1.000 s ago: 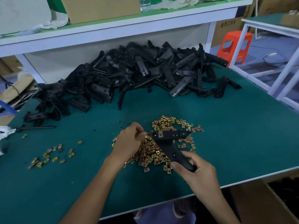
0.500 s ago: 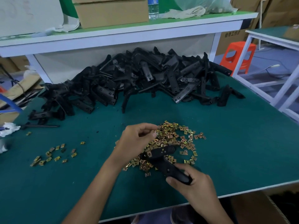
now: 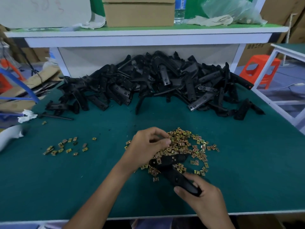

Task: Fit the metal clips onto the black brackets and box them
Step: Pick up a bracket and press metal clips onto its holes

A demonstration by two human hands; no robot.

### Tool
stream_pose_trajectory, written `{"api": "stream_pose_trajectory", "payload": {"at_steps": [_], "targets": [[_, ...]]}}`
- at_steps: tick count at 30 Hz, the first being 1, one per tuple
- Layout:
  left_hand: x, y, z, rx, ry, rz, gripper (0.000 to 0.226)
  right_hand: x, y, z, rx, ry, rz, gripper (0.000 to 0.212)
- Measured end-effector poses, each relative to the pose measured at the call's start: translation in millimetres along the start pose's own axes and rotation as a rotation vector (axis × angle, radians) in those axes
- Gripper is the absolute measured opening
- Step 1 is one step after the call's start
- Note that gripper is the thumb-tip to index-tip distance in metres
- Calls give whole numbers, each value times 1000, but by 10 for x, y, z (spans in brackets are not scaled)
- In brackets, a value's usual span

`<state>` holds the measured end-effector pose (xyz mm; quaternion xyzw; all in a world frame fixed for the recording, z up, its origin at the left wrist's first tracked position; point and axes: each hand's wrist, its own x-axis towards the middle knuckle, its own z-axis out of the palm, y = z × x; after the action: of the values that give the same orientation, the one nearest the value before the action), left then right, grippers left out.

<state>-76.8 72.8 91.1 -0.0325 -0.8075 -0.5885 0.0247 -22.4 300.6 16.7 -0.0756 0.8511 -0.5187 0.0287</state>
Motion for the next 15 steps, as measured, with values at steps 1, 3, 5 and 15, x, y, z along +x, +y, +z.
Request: {"api": "stream_pose_trajectory", "payload": {"at_steps": [1,3,5,15], "targets": [[2,0,2,-8,8,-8,4,-1,-5,0,4,3,-1,44],[8,-4,3,13,3,-7,2,-1,-20,-2,8,7,-8,45],[7,-8,11,47,-9,-2,6,0,-32,-7,-5,7,-24,45],[-44,-33,135,166,-98,21,5,-9,-51,-6,-43,-31,-53,44]]}}
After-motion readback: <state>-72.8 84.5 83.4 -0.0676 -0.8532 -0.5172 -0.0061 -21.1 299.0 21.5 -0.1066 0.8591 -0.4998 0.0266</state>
